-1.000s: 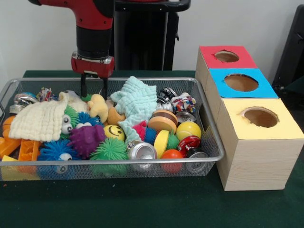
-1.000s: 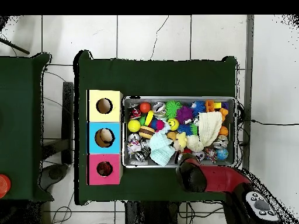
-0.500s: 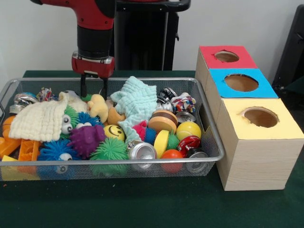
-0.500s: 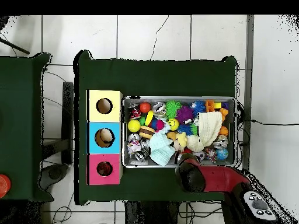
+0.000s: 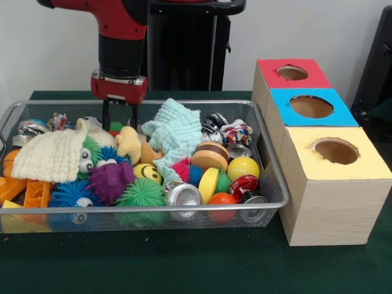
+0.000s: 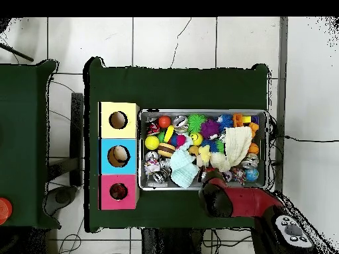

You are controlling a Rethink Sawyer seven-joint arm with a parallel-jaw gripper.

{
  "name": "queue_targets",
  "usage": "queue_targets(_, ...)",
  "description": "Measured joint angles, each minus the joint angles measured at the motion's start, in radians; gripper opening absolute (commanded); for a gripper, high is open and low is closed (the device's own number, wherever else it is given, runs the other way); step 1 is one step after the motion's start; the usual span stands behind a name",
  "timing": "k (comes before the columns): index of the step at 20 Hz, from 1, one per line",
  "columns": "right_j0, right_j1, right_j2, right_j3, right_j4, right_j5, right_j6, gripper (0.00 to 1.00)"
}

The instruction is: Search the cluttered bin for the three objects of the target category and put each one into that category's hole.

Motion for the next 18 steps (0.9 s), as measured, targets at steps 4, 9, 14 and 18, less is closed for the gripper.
queue_targets(4,-0.011,0.006,0.002,0.000,-0.014,-0.045,0.000,1.00)
queue_targets(9,-0.036,0.014,0.011,0.000,-0.031,-0.091,0.000,1.00)
queue_targets(14,-0.045,0.019,0.012,0.000,-0.041,-0.118,0.000,1.00)
queue_targets(18,-0.045,0.021,0.012,0.000,-0.042,-0.131,0.000,1.00)
